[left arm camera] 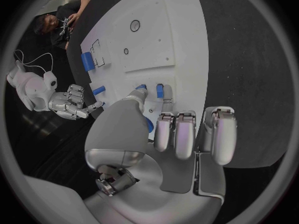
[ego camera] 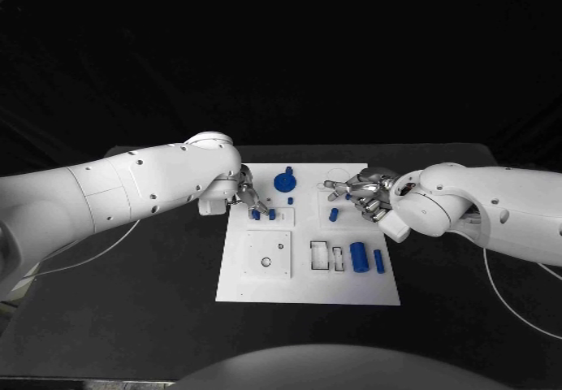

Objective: Assemble the parts on the task board

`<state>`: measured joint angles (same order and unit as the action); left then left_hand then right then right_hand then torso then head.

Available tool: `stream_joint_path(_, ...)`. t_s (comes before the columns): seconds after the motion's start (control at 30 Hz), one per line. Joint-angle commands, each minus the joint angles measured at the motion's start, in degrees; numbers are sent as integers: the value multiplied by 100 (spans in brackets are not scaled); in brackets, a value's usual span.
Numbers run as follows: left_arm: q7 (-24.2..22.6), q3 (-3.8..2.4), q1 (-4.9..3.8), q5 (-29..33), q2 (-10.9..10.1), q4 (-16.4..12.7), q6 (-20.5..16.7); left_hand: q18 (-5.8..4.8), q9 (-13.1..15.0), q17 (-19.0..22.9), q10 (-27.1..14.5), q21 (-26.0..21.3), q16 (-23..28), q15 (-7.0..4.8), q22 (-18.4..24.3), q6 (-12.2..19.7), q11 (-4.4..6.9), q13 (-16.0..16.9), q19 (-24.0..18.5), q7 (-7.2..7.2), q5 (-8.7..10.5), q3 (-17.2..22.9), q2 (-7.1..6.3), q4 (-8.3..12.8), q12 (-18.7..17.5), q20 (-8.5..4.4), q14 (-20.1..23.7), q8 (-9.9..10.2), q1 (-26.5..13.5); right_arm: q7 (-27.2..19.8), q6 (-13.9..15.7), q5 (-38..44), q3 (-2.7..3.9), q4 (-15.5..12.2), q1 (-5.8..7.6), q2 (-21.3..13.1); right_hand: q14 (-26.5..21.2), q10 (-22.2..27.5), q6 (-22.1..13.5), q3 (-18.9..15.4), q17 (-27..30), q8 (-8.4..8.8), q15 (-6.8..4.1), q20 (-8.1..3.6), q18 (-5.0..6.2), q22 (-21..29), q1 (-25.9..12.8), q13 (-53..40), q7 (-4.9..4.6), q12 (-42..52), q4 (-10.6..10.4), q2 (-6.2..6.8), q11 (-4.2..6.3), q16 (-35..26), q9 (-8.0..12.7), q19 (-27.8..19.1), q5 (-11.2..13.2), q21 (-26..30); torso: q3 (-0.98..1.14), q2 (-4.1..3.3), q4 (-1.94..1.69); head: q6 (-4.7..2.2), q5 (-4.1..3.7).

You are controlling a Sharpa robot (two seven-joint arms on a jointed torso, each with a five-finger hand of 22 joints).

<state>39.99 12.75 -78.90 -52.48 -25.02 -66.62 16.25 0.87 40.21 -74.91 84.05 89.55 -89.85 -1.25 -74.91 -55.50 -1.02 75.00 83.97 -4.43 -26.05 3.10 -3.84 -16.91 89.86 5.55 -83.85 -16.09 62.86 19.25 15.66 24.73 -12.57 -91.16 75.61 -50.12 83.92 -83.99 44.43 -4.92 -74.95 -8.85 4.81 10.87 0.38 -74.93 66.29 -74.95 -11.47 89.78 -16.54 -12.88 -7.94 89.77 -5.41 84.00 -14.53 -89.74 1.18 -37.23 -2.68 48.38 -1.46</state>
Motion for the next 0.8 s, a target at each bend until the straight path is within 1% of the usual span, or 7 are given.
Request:
stream_joint_path(0.03, 150, -1, 2, 17, -11, -18, 23, -76, -4, -1509, 595, 13, -15, 36, -1495, -54, -32, 1500, 565, -12, -24, -116, 50, 1, 14, 40, -615, 9, -203, -23, -92, 14, 0, 1, -3, -2, 608, -601, -25, -22, -1505, -7, 33, 48, -38, -1507, 54, -1505, -80, 22, -3, 10, -39, 23, -5, 600, -34, -26, 0, 1, 4, 6, -5)
stream_joint_path(0.2, 122, -1, 2, 69, -21, -20, 5, -81, 2, -1509, 595, 27, -15, 33, -1502, -79, -27, 1500, 582, -5, -26, -173, 126, 2, 14, 40, -615, -8, -315, -23, -95, 14, 0, 3, -3, -4, 608, -601, -25, -22, -1505, -7, 33, 48, -38, -1507, 54, -1505, -80, 22, -3, 10, -39, 23, -5, 600, -34, -26, 0, 2, 2, 2, -13)
stream_joint_path(0.43, 109, -2, 2, 86, -45, -51, -42, -87, 11, -1509, 595, 45, -15, 28, -1509, -111, -21, 1500, 603, 3, -18, -217, 168, 3, 14, 39, -615, -27, -393, -22, -100, 14, 0, 6, -4, -11, 608, -601, -25, -22, -1505, -7, 33, 48, -38, -1507, 54, -1505, -80, 22, -3, 10, -39, 23, -5, 600, -34, -26, 0, -2, -1, 1, -21)
stream_joint_path(0.53, 110, -3, 2, 79, -58, -62, -74, -87, 13, -1509, 595, 45, -15, 27, -1509, -119, -19, 1500, 603, 5, -16, -223, 176, 3, 14, 39, -615, -32, -403, -22, -101, 14, 0, 8, -4, -11, 608, -601, -25, -22, -1505, -7, 33, 48, -38, -1507, 54, -1505, -80, 22, -3, 10, -39, 23, -5, 600, -34, -26, 0, 4, 4, 7, -29)
stream_joint_path(0.67, 85, -3, 2, 62, -81, -84, -173, -87, 19, -1509, 595, 45, -15, 25, -1509, -134, -15, 1500, 603, 11, -16, -226, 192, 7, 14, 38, -615, -42, -406, -21, -105, 14, 0, 7, -4, -12, 608, -601, -25, -22, -1505, -7, 33, 48, -38, -1507, 54, -1505, -80, 22, -3, 10, -39, 23, -5, 600, -34, -26, 0, -1, 3, -10, -33)
stream_joint_path(0.8, 9, -7, 1, 13, -137, -145, -357, -87, 20, -1509, 595, 45, -15, 25, -1509, -136, -14, 1500, 603, 12, -15, -227, 194, 9, 14, 37, -615, -44, -405, -21, -104, 14, 0, 8, -4, -12, 608, -601, -25, -22, -1505, -7, 33, 48, -38, -1507, 54, -1505, -80, 22, -3, 10, -39, 23, -5, 600, -34, -26, 2, 1, 2, -18, -39)
